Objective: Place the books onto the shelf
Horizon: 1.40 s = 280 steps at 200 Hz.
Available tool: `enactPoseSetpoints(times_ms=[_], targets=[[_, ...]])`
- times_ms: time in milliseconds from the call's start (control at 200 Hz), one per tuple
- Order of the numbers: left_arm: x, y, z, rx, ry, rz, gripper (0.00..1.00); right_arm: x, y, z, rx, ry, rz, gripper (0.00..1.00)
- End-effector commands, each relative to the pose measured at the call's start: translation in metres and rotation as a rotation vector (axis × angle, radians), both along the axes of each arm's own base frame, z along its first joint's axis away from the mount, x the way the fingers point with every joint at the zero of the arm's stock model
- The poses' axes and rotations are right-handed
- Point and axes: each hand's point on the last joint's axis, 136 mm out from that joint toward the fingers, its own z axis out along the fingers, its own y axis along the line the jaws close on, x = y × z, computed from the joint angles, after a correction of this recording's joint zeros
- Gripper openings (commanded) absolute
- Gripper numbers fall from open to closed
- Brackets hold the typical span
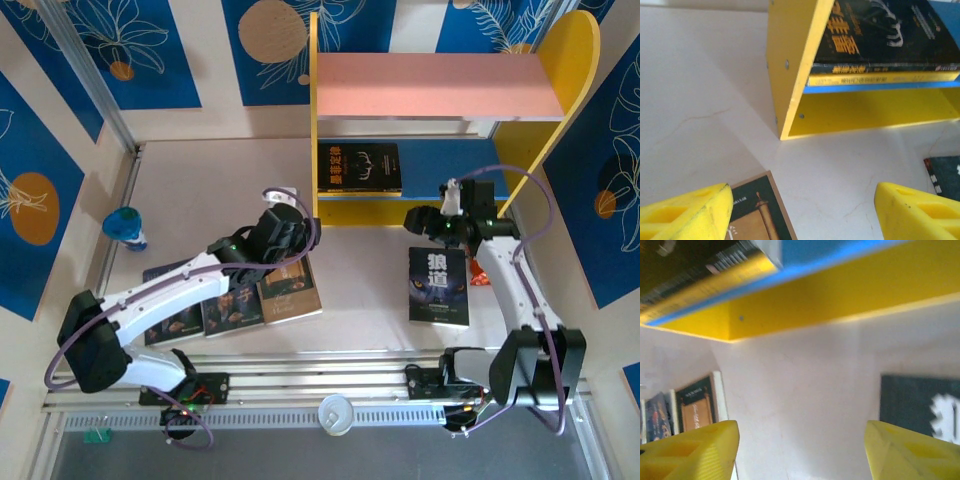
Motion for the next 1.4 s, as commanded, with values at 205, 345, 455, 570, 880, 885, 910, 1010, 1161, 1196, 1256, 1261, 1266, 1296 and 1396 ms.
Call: enactPoseSetpoints(times_ms=[205, 345, 455, 570, 880, 885, 910, 1010, 1161, 1196, 1256, 1261, 1266, 1296, 1396], targets=[[-0.004, -0.035, -0.044, -0.061, 0.154, -0.106, 0.74, -0.055, -0.014, -0.048, -0.048, 0.227, -0.121, 0.71], [-0.008, -0.035, -0.055, -0.057, 0.181, -0.113, 0.74, -0.054, -0.01, -0.059, -0.035, 0.272, -0.121, 0.71], [-0.009, -0.034, -0.059, -0.043, 0.192, -0.112, 0.74, -0.052, -0.007, -0.069, -0.03, 0.296, -0.121, 0.71], [-0.01, -0.033, -0.063, -0.034, 0.202, -0.114, 0.74, -0.053, -0.008, -0.083, -0.057, 0.349, -0.117, 0.71], [-0.01, -0.039, -0.068, -0.032, 0.228, -0.128, 0.74, -0.052, 0.007, -0.111, -0.048, 0.436, -0.076, 0.71], [-0.01, -0.039, -0.068, -0.031, 0.228, -0.127, 0.74, -0.052, 0.006, -0.111, -0.05, 0.437, -0.077, 0.71], [-0.01, -0.038, -0.069, -0.031, 0.229, -0.127, 0.74, -0.052, 0.007, -0.112, -0.051, 0.442, -0.075, 0.71], [-0.011, -0.037, -0.07, -0.025, 0.231, -0.123, 0.74, -0.052, 0.009, -0.118, -0.064, 0.459, -0.069, 0.71], [-0.012, -0.035, -0.07, -0.026, 0.229, -0.121, 0.74, -0.054, 0.001, -0.126, -0.117, 0.489, -0.086, 0.71], [-0.012, -0.034, -0.07, -0.024, 0.229, -0.121, 0.74, -0.054, -0.001, -0.128, -0.135, 0.499, -0.09, 0.71], [-0.012, -0.035, -0.069, -0.026, 0.227, -0.123, 0.74, -0.053, -0.004, -0.13, -0.152, 0.51, -0.096, 0.71], [-0.013, -0.035, -0.07, -0.025, 0.228, -0.123, 0.74, -0.053, -0.004, -0.13, -0.153, 0.511, -0.096, 0.71], [-0.012, -0.034, -0.07, -0.025, 0.227, -0.122, 0.74, -0.053, -0.004, -0.13, -0.153, 0.511, -0.096, 0.71], [-0.013, -0.034, -0.07, -0.022, 0.228, -0.123, 0.74, -0.052, -0.005, -0.132, -0.159, 0.517, -0.098, 0.71], [-0.013, -0.034, -0.07, -0.022, 0.226, -0.124, 0.74, -0.053, -0.001, -0.138, -0.163, 0.54, -0.083, 0.71]])
